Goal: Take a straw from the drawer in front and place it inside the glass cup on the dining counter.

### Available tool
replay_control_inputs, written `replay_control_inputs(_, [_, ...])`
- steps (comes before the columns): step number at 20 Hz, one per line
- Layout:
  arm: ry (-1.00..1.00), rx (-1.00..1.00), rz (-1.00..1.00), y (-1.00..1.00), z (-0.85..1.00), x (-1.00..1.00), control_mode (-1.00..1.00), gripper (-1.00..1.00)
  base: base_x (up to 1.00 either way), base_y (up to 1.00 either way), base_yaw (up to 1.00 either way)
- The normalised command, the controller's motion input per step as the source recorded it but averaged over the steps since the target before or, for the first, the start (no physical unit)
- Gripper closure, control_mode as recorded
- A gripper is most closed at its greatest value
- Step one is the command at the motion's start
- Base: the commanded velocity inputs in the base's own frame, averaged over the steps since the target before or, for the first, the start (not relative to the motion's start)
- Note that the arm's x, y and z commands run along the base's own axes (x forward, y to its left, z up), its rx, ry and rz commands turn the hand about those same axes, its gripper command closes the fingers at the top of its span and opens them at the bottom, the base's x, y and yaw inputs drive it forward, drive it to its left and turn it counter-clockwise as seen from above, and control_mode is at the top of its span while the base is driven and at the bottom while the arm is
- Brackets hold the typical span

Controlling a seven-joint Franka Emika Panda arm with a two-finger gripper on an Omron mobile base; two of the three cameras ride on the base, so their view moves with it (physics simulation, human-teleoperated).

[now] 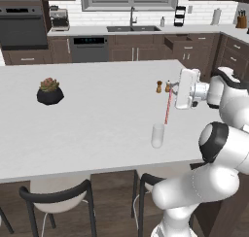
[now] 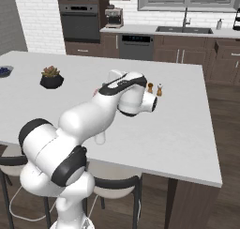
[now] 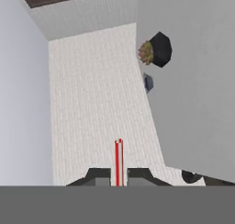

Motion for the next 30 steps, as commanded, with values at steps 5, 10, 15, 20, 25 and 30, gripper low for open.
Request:
replay_control_inputs(5, [0.00, -0.11, -0.12, 0.00, -0.26, 0.36, -1.00, 1.00, 0.00, 0.00, 0.00])
replay_control_inputs(10, [0.00, -0.11, -0.13, 0.00, -0.27, 0.48, -1.00, 1.00, 0.00, 0.00, 0.00])
replay_control_inputs(15, [0.00, -0.10, -0.14, 0.00, -0.26, 0.52, -1.00, 1.00, 0.00, 0.00, 0.00])
replay_control_inputs(20, [0.00, -0.10, -0.14, 0.00, -0.31, 0.25, -1.00, 1.00, 0.00, 0.00, 0.00])
replay_control_inputs(25, [0.00, -0.11, -0.15, 0.00, -0.32, 0.03, -1.00, 1.00, 0.00, 0.00, 0.00])
replay_control_inputs(30, [0.00, -0.08, -0.14, 0.00, -0.24, 0.23, -1.00, 1.00, 0.00, 0.00, 0.00])
